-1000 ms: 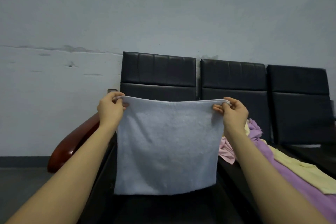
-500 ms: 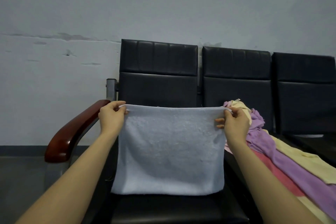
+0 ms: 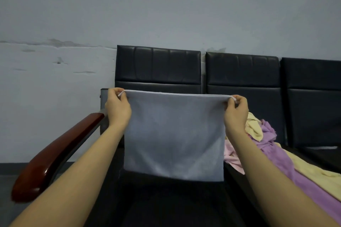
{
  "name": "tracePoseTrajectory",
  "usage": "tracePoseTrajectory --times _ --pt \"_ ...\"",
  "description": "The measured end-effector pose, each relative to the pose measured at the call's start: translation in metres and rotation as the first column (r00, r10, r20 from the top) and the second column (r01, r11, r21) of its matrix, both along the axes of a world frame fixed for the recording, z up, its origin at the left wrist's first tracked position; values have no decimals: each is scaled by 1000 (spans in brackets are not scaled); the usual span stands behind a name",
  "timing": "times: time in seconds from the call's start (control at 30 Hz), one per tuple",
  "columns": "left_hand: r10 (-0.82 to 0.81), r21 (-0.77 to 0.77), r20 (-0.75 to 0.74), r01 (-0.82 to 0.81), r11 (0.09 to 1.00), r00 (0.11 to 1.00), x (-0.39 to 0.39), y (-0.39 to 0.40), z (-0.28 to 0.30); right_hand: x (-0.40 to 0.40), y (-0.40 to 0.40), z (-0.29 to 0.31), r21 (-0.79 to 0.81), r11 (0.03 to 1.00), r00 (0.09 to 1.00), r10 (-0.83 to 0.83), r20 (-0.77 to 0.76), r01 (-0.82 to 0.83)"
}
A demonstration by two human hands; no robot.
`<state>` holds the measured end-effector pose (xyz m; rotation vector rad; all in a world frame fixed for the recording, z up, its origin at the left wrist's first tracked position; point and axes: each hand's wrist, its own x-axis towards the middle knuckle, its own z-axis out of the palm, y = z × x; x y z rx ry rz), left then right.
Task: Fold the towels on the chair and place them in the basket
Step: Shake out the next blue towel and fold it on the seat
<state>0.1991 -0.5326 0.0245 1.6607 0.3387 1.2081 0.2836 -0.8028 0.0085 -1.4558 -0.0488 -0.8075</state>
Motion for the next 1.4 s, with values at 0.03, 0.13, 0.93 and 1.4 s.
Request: tracePoseTrajectory --times 0.03,0.13,0.93,1.4 --pt "4 -9 20 -3 1000 1000 0 -2 4 0 1 5 16 1000 1000 1 26 -1" --pt "19 -39 63 -17 999 998 -6 -6 6 -6 5 11 58 998 996 7 90 -12" --pt "219 131 -498 -177 975 839 -69 0 -178 -82 -4 -164 -245 967 916 -41 -399 -63" --pt "221 141 -500 -173 975 837 -5 12 -198 -25 6 -181 -263 965 888 -100 -448 -24"
